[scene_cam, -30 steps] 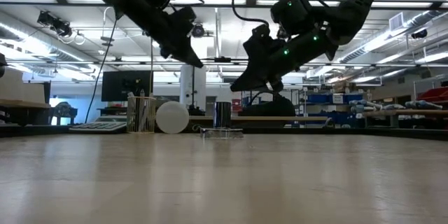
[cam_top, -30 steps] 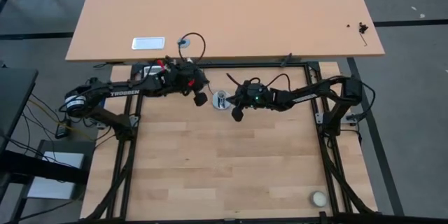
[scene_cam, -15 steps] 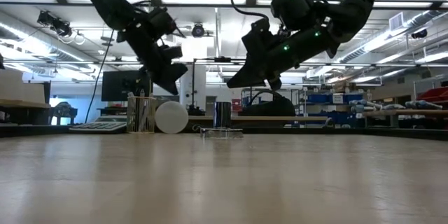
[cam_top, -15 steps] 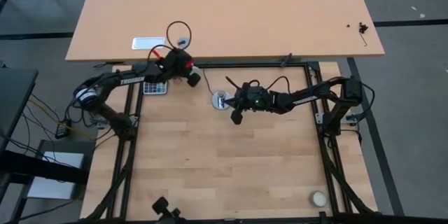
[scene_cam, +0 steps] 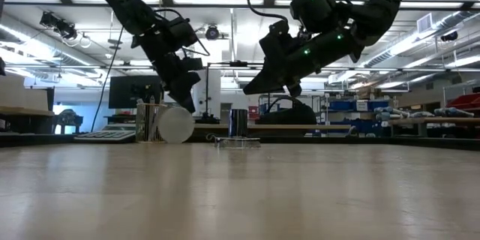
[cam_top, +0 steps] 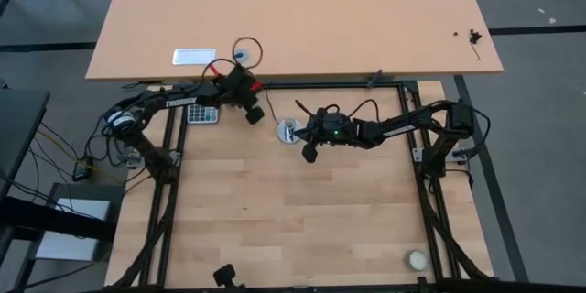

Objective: Screw lightbulb
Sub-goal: Remove the white lightbulb from the silver lamp

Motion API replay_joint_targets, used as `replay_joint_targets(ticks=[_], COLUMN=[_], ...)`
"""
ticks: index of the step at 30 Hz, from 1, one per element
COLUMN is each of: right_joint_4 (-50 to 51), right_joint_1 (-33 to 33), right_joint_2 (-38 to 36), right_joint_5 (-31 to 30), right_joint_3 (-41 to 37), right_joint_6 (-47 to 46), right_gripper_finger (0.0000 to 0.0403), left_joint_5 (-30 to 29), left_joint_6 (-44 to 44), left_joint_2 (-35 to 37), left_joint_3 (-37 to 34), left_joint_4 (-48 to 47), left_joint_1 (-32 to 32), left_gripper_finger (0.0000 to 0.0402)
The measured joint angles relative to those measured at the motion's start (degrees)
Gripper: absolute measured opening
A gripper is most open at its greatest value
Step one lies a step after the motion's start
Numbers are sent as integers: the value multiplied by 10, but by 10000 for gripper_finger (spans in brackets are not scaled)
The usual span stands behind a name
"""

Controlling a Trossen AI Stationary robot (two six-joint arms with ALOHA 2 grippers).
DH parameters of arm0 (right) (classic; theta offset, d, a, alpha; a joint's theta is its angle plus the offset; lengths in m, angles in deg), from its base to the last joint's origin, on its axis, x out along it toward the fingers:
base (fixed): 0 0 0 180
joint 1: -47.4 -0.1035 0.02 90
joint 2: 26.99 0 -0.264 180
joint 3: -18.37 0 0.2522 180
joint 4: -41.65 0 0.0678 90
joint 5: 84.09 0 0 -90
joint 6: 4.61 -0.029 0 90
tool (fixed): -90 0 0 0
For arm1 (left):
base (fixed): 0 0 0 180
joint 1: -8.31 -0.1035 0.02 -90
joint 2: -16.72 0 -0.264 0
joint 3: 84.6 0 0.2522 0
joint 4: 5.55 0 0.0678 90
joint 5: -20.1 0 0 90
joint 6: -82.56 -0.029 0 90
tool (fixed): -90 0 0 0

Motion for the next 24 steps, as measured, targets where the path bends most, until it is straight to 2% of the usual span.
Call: replay_joint_targets(ticks=[7, 15, 17, 21, 24], right_joint_4=[17, 83, 93, 89, 90], right_joint_1=[-1, -11, -15, -17, -17], right_joint_2=[-12, -65, -79, -98, -104], right_joint_5=[4, 4, 5, 4, 4], right_joint_3=[0, 0, 0, 0, 0], right_joint_6=[3, 16, 20, 25, 25], right_gripper_finger=[10, 12, 11, 10, 11], left_joint_5=[10, 18, -17, -133, -145], left_joint_6=[4, 32, 48, 73, 83], left_joint_2=[1, 14, 27, 47, 45], left_joint_3=[0, 0, 0, 0, 0], left_joint_4=[-49, -41, -30, -33, -54], left_joint_1=[52, 117, 125, 113, 84], left_gripper_finger=[0, 0, 0, 0, 0])
